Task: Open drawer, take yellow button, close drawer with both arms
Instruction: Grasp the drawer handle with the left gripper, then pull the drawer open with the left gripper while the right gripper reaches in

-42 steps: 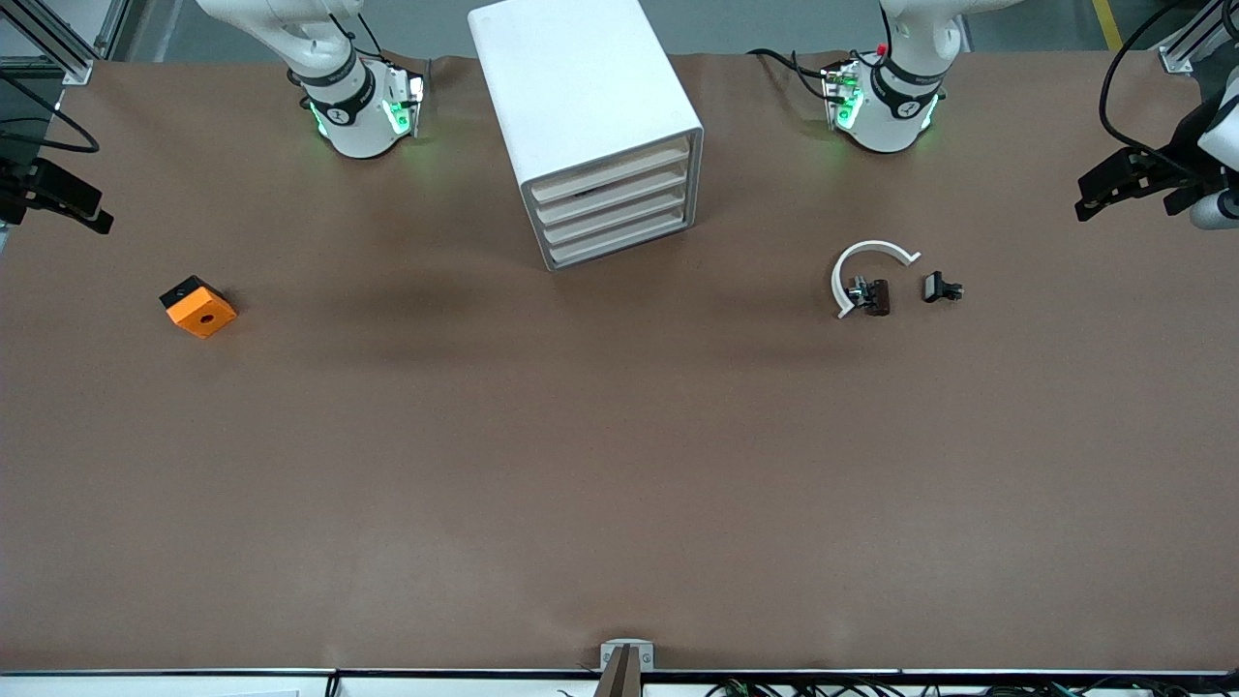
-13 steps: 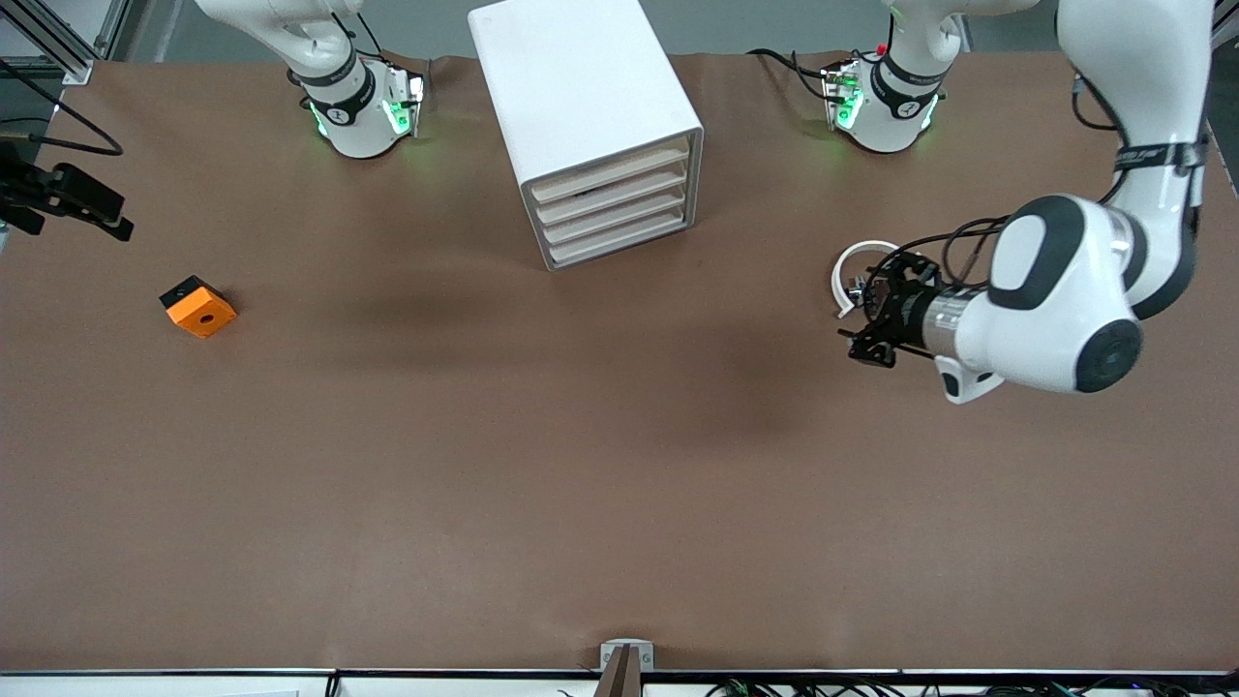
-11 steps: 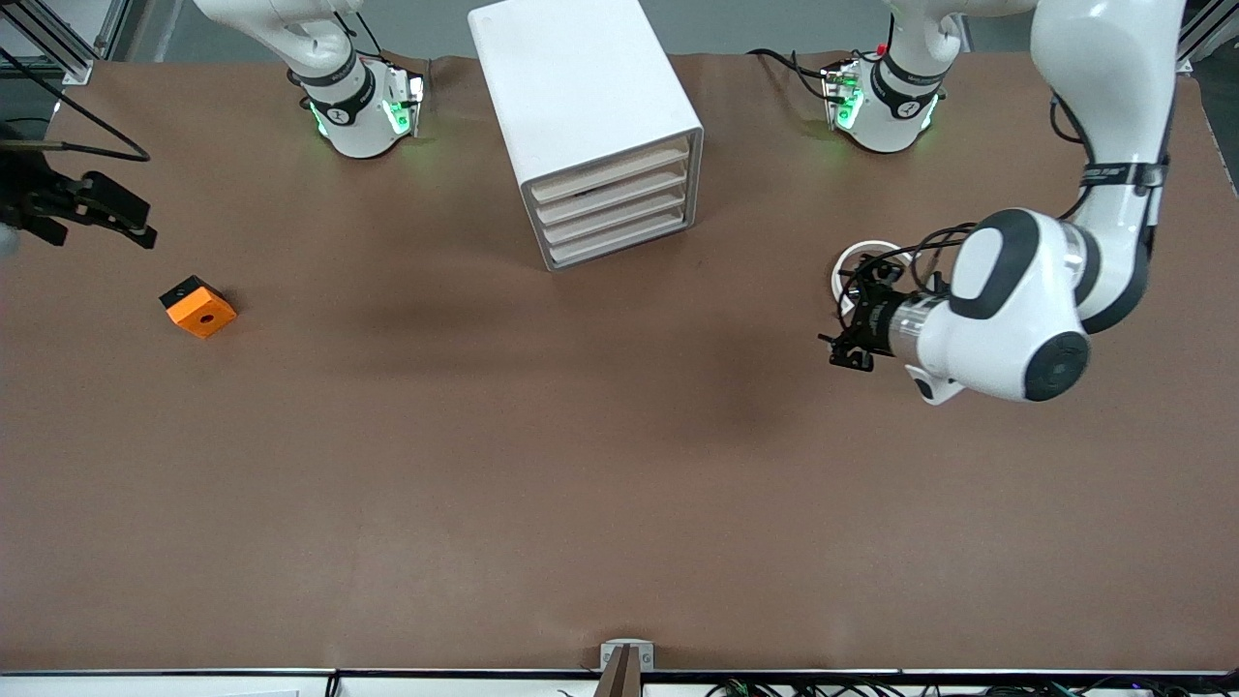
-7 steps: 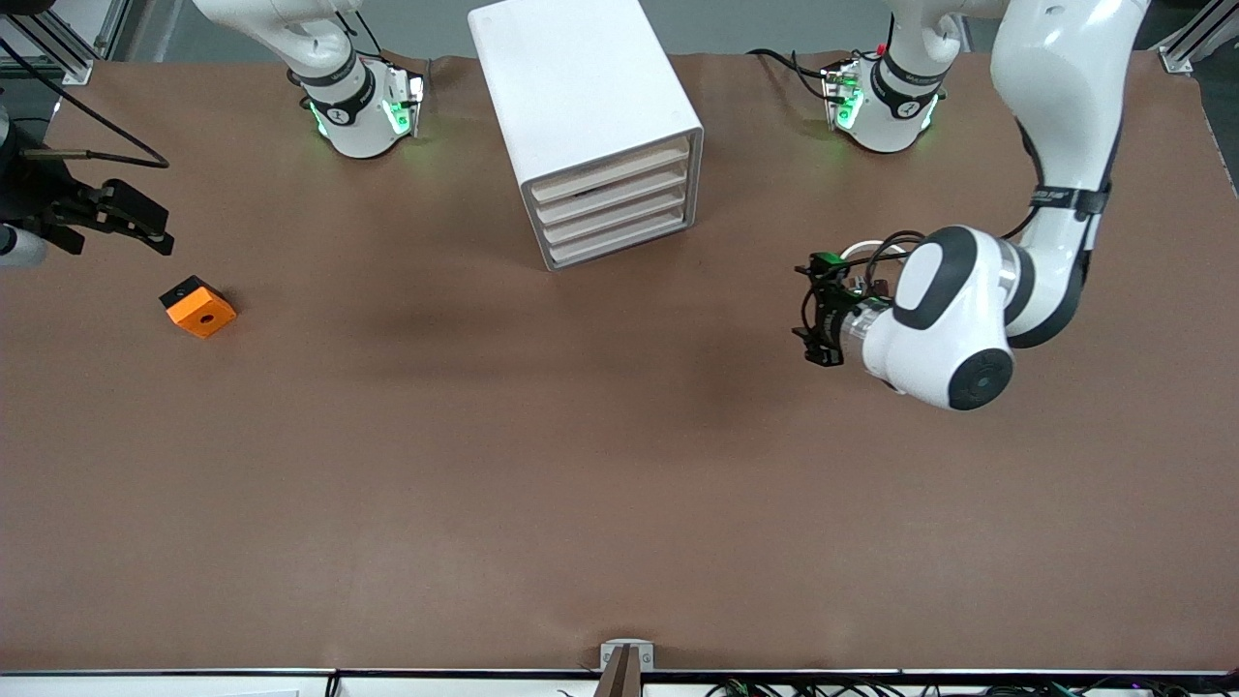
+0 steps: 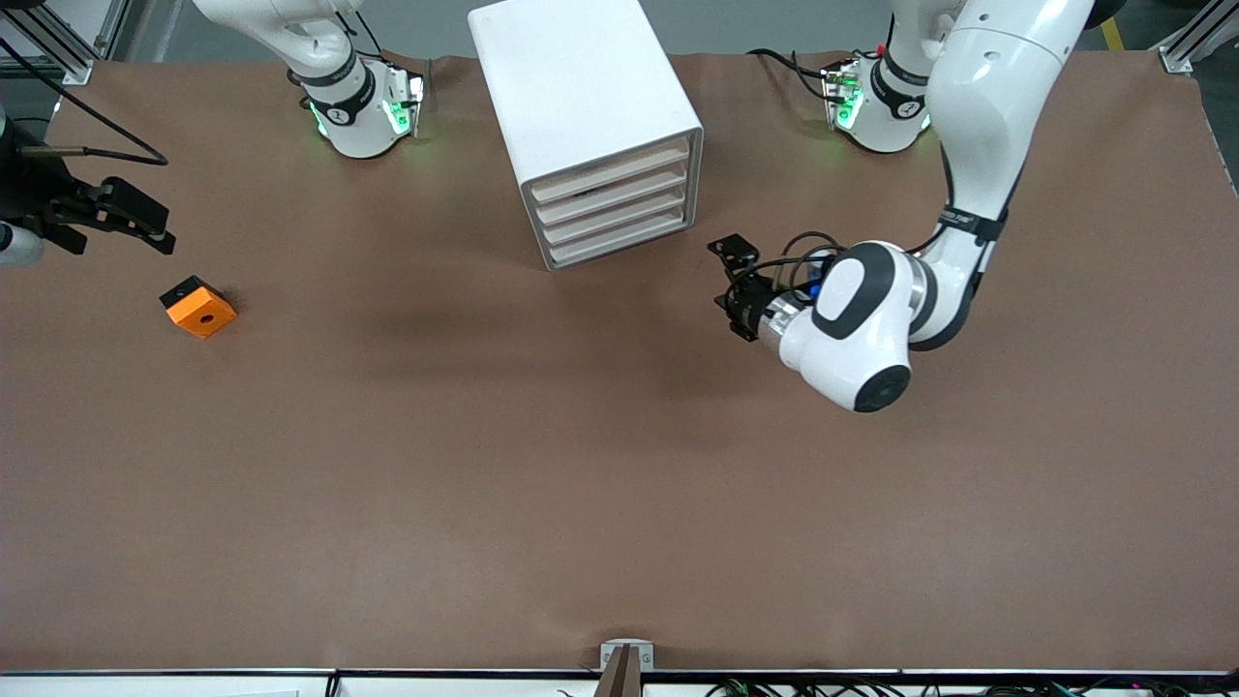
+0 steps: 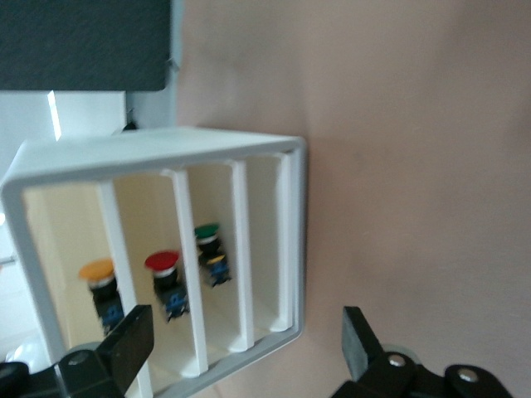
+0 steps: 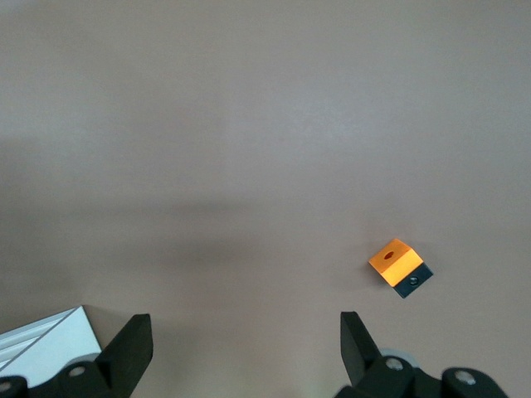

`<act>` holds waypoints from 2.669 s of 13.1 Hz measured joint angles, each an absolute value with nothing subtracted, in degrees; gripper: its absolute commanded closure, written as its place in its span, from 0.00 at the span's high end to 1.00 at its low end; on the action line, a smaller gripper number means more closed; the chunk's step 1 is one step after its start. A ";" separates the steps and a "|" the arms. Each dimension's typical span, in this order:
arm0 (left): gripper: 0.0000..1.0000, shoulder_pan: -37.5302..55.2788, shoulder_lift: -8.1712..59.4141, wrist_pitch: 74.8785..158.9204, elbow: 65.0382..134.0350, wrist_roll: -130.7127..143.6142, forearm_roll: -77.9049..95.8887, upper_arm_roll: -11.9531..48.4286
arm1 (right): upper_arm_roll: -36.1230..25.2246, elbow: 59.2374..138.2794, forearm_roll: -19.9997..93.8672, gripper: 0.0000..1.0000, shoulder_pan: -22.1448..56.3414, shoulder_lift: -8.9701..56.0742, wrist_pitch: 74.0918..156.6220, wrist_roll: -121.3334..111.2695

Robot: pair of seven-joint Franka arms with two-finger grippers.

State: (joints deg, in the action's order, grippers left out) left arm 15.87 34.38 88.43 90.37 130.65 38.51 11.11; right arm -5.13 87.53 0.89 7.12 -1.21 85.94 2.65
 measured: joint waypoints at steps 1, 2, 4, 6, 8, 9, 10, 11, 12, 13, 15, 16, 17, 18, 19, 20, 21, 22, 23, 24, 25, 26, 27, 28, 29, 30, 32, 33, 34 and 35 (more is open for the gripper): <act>0.70 16.72 34.77 88.42 90.28 132.96 40.10 11.12 | -5.24 87.35 2.16 1.00 7.04 -1.21 85.94 2.65; 0.61 17.64 35.12 88.40 90.24 134.42 41.12 11.14 | -5.35 87.22 3.03 1.00 6.98 -1.21 85.94 2.65; 0.57 19.66 35.63 88.37 90.17 135.46 43.24 11.15 | -5.50 87.12 3.53 1.00 6.97 -1.21 85.94 2.65; 0.57 21.68 35.90 88.12 90.13 136.09 44.95 11.18 | -5.57 87.08 3.54 1.00 6.96 -1.21 85.94 2.65; 0.57 23.20 35.95 87.42 90.11 136.29 45.79 11.20 | -5.58 87.03 3.57 1.00 6.96 -1.21 85.94 2.65; 0.57 23.92 35.98 86.72 90.10 136.34 46.61 11.21 | -5.58 87.02 3.61 1.00 6.96 -1.21 85.94 2.65; 0.57 24.70 36.02 85.84 90.10 136.43 47.25 11.24 | -5.58 87.01 3.63 1.00 6.97 -1.21 85.94 2.65; 0.57 25.52 36.06 84.90 90.09 136.68 47.59 11.24 | -5.58 87.01 3.64 1.00 6.98 -1.20 85.94 2.65; 0.50 26.26 36.10 84.08 90.09 137.10 47.68 11.26 | -5.57 87.01 3.66 1.00 7.00 -1.17 85.94 2.64; 0.44 26.91 36.16 83.46 90.09 137.39 47.69 11.26 | -5.55 87.00 3.69 1.00 7.03 -1.11 85.94 2.64; 0.44 28.12 36.42 82.96 90.10 137.57 47.70 11.27 | -5.51 87.01 3.73 1.00 7.13 -0.79 85.96 2.64; 0.43 28.55 36.60 82.95 90.10 137.62 47.70 11.27 | -5.49 87.01 3.74 1.00 7.18 -0.59 85.98 2.64; 0.43 28.84 36.80 82.91 90.10 137.62 47.71 11.29 | -5.47 87.00 3.75 1.00 7.19 -0.43 86.03 2.64; 0.43 29.10 37.02 82.87 90.10 137.62 48.09 11.29 | -5.46 87.00 3.75 1.00 7.22 -0.29 86.06 2.64; 0.42 29.31 37.26 82.84 90.10 137.62 48.89 11.30 | -5.42 87.00 3.77 1.00 7.27 -0.14 86.09 2.64; 0.35 29.54 37.50 82.82 90.10 137.63 49.39 11.30 | -5.37 87.00 3.78 1.00 7.32 -0.01 86.15 2.64; 0.25 29.81 37.73 82.81 90.10 137.63 49.59 11.31 | -5.33 87.00 3.78 1.00 7.37 0.09 86.21 2.63; 0.14 30.12 37.88 82.80 90.10 137.63 49.69 11.31 | -5.27 86.99 3.78 1.00 7.43 0.18 86.25 2.63; 0.04 30.38 37.95 82.80 90.10 137.63 49.73 11.31 | -5.20 86.99 3.78 1.00 7.56 0.26 86.26 2.62; 0.00 30.53 37.99 82.80 90.09 137.64 49.75 11.31 | -5.13 86.99 3.78 1.00 7.82 0.35 86.26 2.62; 0.00 30.50 37.99 82.80 90.09 137.67 49.75 11.30 | -5.10 86.99 3.78 1.00 8.21 0.49 86.20 2.69; 0.00 30.44 38.00 82.80 90.09 137.94 49.76 11.28 | -5.09 86.99 3.78 1.00 8.63 0.70 86.09 3.41; 0.00 30.30 38.00 82.80 90.06 138.42 49.76 11.23 | -5.07 86.99 3.82 1.00 9.08 0.92 86.08 5.10; 0.00 30.00 37.99 82.79 89.96 138.64 49.80 11.10 | -5.04 86.99 3.87 1.00 9.86 1.12 86.08 7.33; 0.00 29.32 37.99 82.78 89.77 138.79 49.82 10.90 | -5.00 86.99 3.89 1.00 11.03 1.23 86.07 9.90; 0.00 27.95 37.98 82.79 89.56 138.93 49.82 10.80 | -4.96 86.99 3.90 1.00 12.65 1.30 86.06 13.49; 0.00 23.83 38.00 82.99 89.05 139.00 49.85 10.62 | -4.83 86.98 3.93 1.00 16.55 1.32 86.04 22.54; 0.00 21.70 38.04 83.45 88.75 139.00 49.96 10.60 | -4.77 86.98 3.94 1.00 18.80 1.35 86.03 28.05; 0.04 19.91 38.12 83.78 88.20 139.00 50.14 10.60 | -4.72 86.98 3.95 1.00 21.31 1.48 86.01 34.28; 0.16 18.55 38.23 84.01 87.73 139.00 50.33 10.62 | -4.66 86.98 3.97 1.00 23.93 1.81 86.00 40.60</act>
State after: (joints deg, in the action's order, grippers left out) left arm 18.55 38.23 84.01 87.73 139.00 50.33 10.62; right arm -4.66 86.98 3.97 23.93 1.81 86.00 40.60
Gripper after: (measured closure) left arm 0.868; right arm 0.000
